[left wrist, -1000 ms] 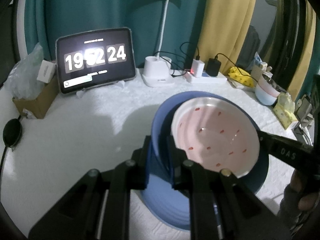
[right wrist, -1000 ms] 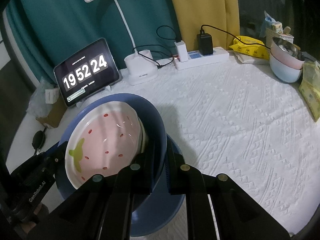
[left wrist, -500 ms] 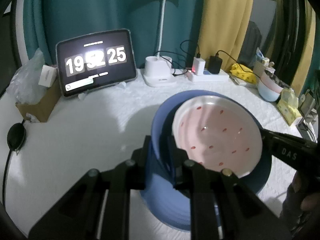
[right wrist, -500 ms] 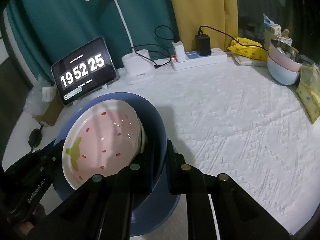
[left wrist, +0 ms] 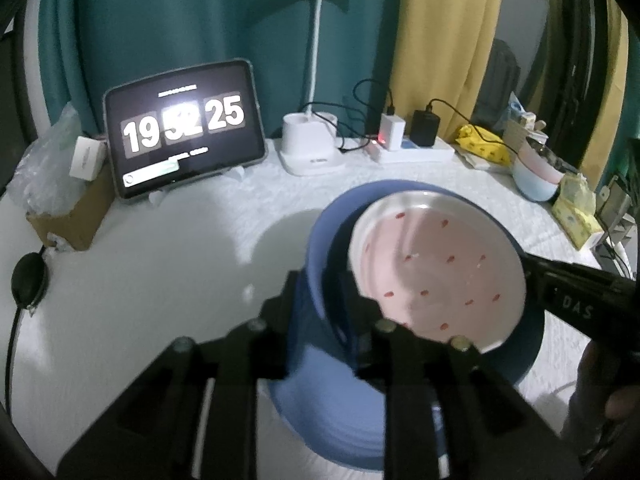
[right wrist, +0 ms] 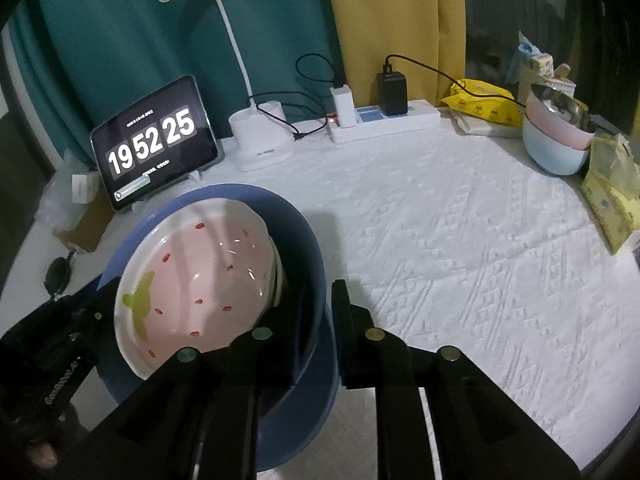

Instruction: Organize plates and bowls

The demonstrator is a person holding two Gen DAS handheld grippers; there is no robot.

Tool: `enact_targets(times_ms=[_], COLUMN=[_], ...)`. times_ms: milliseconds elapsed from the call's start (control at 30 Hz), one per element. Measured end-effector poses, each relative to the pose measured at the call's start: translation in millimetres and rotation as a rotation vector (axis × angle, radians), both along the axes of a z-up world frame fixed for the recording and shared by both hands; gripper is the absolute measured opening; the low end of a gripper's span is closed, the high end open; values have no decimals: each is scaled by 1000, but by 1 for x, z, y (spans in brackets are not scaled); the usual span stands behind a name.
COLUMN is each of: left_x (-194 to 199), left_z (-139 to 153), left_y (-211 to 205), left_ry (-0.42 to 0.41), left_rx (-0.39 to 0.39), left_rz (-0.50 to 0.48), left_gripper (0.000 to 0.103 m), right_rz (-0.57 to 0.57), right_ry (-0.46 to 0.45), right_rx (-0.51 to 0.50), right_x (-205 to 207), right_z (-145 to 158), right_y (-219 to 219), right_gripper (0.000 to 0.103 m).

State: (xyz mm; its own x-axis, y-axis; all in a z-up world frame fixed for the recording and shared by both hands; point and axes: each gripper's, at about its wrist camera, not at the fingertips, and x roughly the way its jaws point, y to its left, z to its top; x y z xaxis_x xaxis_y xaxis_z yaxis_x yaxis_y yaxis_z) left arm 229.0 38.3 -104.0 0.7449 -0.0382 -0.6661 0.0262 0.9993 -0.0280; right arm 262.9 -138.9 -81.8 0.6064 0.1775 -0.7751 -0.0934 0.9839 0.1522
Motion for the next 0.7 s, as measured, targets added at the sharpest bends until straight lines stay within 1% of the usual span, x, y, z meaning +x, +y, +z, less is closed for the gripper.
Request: enact_targets(times_ms=[100, 167, 200, 233, 367, 500, 700], left_x=[-5, -9, -12, -13, -22, -37, -58], left_z=[4, 8, 10, 11, 17, 27, 43], left_y=[4, 6, 7, 7, 6, 1, -9], left_ry=[-14, -27, -35, -35, -53, -92, -142], left_rx=[-9, -14, -19, -20, -17, 10, 8], left_rz=[15, 22, 21, 19, 22, 30, 11], left_gripper=[35, 46, 46, 46, 47, 47, 47], right_rz=[-22, -33, -28, -28, -32, -22, -13], right_ry=[-17, -28, -29, -34, -53, -75, -114], right_rx=[-13, -24, -13, -12, -24, -28, -37], right_x=[-2, -5, -7, -8, -17, -27, -47], right_z=[4, 8, 10, 12, 20, 27, 41], right_y=[-4, -6, -7, -7, -7, -6, -7], right_gripper=[29, 34, 41, 43, 43, 44, 44])
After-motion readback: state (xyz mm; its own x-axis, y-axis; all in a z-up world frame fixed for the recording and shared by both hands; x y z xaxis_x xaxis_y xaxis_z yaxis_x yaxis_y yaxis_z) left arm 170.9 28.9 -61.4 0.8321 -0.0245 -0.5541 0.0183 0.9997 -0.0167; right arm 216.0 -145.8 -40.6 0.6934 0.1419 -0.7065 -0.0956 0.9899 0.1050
